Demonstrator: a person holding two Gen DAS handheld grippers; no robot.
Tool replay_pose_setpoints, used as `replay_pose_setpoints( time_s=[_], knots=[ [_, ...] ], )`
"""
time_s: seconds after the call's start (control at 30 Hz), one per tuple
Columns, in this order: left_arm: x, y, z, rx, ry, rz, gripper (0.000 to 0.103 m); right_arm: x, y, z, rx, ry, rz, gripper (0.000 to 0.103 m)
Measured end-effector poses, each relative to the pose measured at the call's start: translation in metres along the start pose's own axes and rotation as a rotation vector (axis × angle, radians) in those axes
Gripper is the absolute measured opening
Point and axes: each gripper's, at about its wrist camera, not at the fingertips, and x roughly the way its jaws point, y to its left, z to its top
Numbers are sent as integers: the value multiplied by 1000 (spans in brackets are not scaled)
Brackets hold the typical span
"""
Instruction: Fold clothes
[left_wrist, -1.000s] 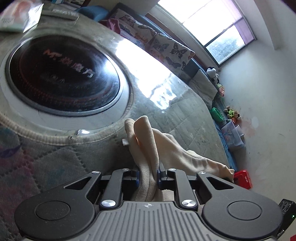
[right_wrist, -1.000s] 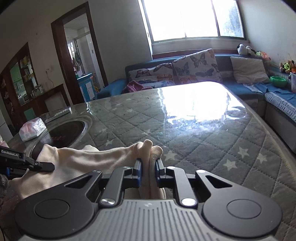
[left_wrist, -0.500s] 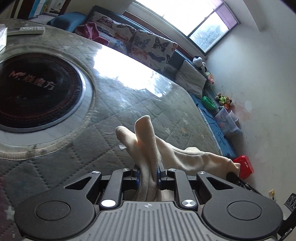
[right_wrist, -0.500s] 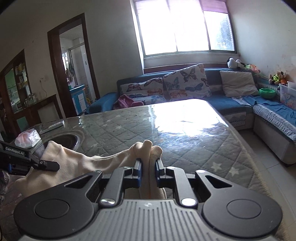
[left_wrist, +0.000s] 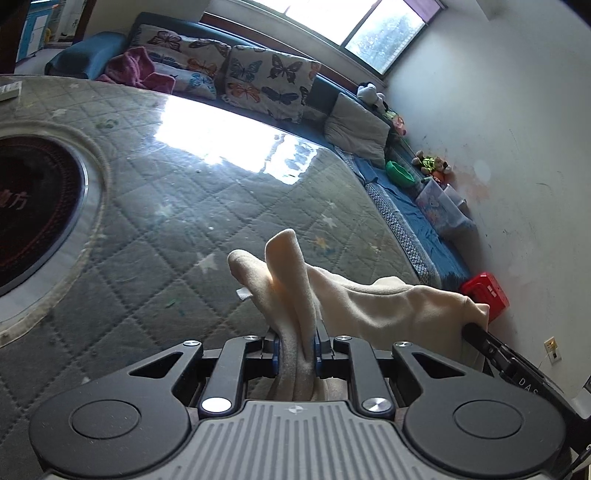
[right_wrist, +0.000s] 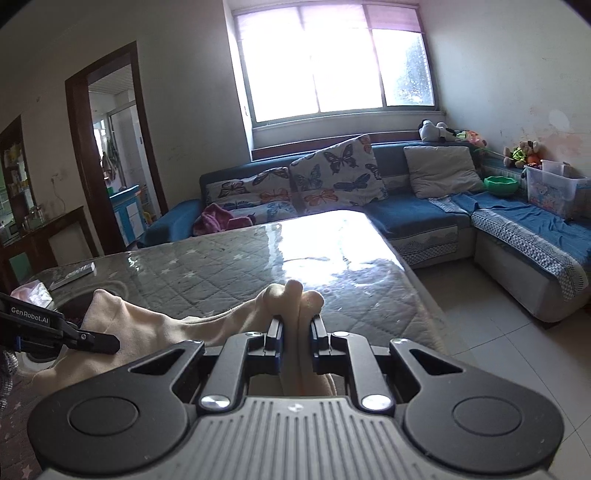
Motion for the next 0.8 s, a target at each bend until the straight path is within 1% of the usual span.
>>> replay_pose_setpoints(
  time_s=[0.5, 0.8],
  knots=[
    [28, -41, 19, 100, -2, -2, 18, 9, -26, 25, 7, -42, -58, 13],
    [48, -61, 27, 189, -5, 32, 18, 23, -38, 32, 9, -34, -86, 13]
  ],
)
